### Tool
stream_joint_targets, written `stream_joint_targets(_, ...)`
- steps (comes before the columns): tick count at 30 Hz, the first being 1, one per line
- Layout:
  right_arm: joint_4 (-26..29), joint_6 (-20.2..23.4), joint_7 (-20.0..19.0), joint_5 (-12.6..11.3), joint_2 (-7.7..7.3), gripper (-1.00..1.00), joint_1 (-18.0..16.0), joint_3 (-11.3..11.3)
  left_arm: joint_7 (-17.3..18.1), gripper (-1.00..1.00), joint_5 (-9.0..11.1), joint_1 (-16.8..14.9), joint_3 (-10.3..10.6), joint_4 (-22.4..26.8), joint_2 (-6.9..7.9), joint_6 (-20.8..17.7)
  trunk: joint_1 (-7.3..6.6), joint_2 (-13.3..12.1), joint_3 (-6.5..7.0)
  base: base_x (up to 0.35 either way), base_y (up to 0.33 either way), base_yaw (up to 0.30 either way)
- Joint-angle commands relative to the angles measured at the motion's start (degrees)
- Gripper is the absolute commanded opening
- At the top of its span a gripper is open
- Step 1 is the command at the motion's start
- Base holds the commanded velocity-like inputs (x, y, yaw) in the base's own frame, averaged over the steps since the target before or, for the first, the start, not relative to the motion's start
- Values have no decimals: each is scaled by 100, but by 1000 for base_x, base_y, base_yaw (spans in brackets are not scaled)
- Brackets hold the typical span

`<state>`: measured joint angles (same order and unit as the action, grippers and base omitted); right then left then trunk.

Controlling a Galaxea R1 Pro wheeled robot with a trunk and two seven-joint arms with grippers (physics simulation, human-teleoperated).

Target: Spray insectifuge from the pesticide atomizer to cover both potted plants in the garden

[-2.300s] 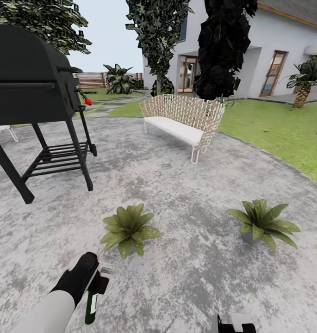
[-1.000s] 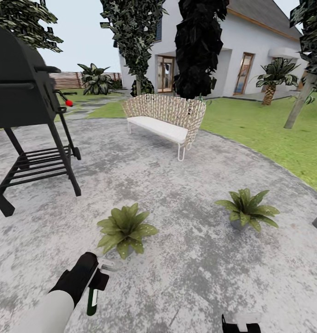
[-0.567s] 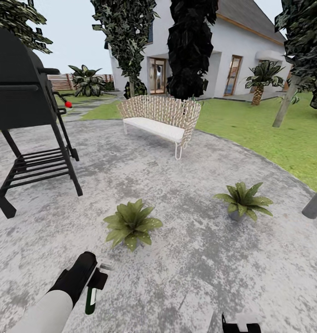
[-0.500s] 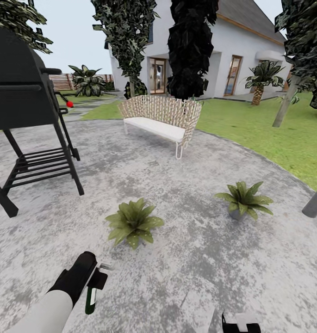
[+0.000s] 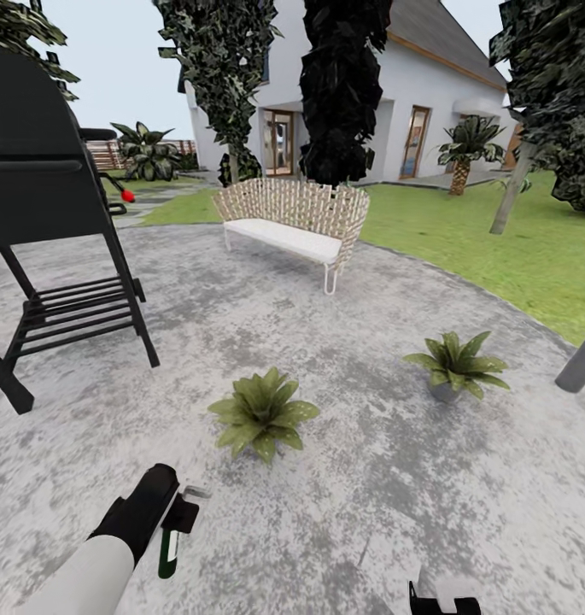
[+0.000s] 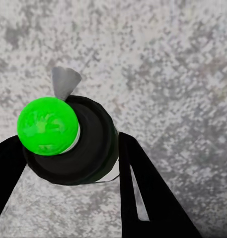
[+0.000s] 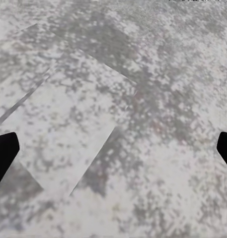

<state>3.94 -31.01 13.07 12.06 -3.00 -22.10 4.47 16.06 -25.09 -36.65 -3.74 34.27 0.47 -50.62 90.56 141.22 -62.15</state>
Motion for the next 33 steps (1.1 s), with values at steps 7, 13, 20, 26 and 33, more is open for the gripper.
stream_joint_targets(7,-8,-10,19,60,-7,100,-5,45,111,-100,-67,-171,357,253,-364,-103,1,2,40,110,118,-222)
stream_joint_targets(13,-8,-10,19,60,-8,100,-5,45,78,-100,-97,-198,480,360,-197,-141,1,2,78,1,1,-222)
stream_joint_targets(20,-1,-16,26,59,1,100,-5,45,57,-100,-85,-155,464,359,-79,-110,1,2,114,155,154,-176)
stream_joint_targets(26,-8,-10,20,61,9,100,-5,37,47,-100,-92,-136,503,361,-90,-73,1,2,114,218,232,-5)
stream_joint_targets(33,-8,-10,21,60,27,100,-5,37,47,-100,-93,-132,469,352,-35,-55,1,2,124,171,7,-133)
